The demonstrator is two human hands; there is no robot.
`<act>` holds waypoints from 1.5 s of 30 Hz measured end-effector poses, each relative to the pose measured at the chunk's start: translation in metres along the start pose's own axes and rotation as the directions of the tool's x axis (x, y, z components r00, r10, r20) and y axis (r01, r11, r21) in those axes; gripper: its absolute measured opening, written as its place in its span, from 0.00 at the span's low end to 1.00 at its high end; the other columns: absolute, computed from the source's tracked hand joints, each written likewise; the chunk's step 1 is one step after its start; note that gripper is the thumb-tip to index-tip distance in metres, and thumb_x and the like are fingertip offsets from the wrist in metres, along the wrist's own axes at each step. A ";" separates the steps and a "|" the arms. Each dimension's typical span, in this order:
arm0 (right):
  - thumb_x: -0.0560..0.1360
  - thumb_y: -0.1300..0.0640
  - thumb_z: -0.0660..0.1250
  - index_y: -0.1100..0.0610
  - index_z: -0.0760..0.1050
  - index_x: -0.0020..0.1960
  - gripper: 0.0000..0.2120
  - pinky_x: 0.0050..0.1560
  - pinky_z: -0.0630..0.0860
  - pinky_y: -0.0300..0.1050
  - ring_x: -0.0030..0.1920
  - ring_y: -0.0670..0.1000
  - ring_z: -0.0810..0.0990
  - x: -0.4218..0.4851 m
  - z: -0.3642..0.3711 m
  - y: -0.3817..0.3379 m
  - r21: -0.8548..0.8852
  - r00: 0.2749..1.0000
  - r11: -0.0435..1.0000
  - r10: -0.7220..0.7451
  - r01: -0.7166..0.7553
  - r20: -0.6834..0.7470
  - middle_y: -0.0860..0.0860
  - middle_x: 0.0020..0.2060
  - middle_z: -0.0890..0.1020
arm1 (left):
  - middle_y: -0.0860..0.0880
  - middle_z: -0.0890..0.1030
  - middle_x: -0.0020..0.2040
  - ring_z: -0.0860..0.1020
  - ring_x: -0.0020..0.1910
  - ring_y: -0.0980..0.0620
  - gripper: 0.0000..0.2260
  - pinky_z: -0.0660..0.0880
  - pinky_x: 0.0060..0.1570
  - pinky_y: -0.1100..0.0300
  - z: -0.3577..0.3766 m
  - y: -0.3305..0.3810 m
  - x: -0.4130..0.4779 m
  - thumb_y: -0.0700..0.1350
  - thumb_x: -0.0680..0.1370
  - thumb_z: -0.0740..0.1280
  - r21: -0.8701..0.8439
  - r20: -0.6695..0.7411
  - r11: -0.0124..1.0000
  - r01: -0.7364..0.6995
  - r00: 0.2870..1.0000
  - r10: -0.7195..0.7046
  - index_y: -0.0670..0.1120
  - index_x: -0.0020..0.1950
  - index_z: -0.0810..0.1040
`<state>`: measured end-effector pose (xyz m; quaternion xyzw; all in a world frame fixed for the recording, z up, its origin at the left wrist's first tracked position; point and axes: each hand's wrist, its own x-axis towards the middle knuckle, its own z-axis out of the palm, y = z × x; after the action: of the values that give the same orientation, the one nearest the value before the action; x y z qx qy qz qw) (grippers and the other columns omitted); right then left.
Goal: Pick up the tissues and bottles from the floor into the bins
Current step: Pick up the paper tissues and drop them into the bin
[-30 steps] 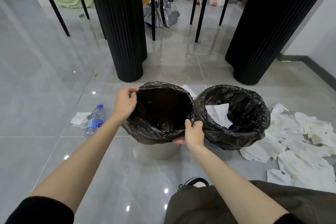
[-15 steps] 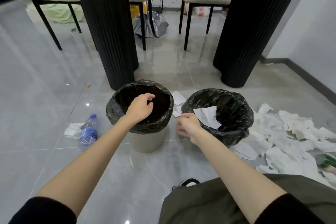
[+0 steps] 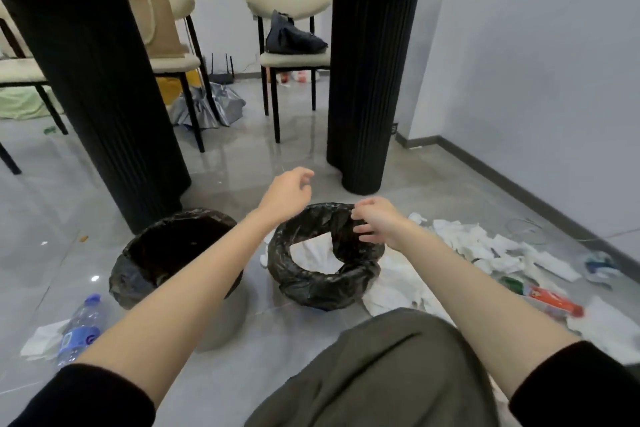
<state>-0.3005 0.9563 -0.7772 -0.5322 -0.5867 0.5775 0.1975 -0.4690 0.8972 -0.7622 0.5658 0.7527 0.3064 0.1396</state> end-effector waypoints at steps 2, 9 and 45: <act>0.78 0.62 0.59 0.56 0.68 0.56 0.08 0.47 0.74 0.47 0.47 0.54 0.75 -0.004 -0.031 0.007 0.003 0.999 1.000 -0.002 0.002 -0.042 0.54 0.50 0.73 | 0.47 0.75 0.66 0.72 0.65 0.48 0.18 0.68 0.62 0.56 0.015 0.035 0.009 0.40 0.80 0.57 -0.006 0.030 0.999 -0.047 0.998 0.047 0.47 0.70 0.68; 0.78 0.62 0.58 0.58 0.71 0.54 0.07 0.42 0.73 0.45 0.42 0.54 0.74 -0.006 -0.112 0.051 0.082 0.983 0.996 0.050 -0.036 -0.178 0.55 0.52 0.73 | 0.47 0.75 0.65 0.72 0.65 0.47 0.18 0.70 0.64 0.52 0.076 0.133 0.036 0.41 0.80 0.57 0.033 0.187 0.989 -0.147 0.973 0.138 0.47 0.69 0.69; 0.76 0.63 0.57 0.57 0.67 0.68 0.21 0.61 0.71 0.46 0.63 0.56 0.73 0.067 -0.097 0.335 -0.221 0.891 0.886 0.332 -0.407 -0.311 0.56 0.65 0.73 | 0.44 0.70 0.69 0.70 0.67 0.47 0.20 0.67 0.66 0.57 0.387 -0.025 -0.056 0.38 0.79 0.57 0.053 0.625 0.980 0.194 0.758 -0.184 0.44 0.71 0.67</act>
<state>-0.1097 0.9807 -1.0751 -0.7295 -0.5175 0.4396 0.0822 -0.2549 0.9579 -1.0851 0.5555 0.7140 0.0906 0.4164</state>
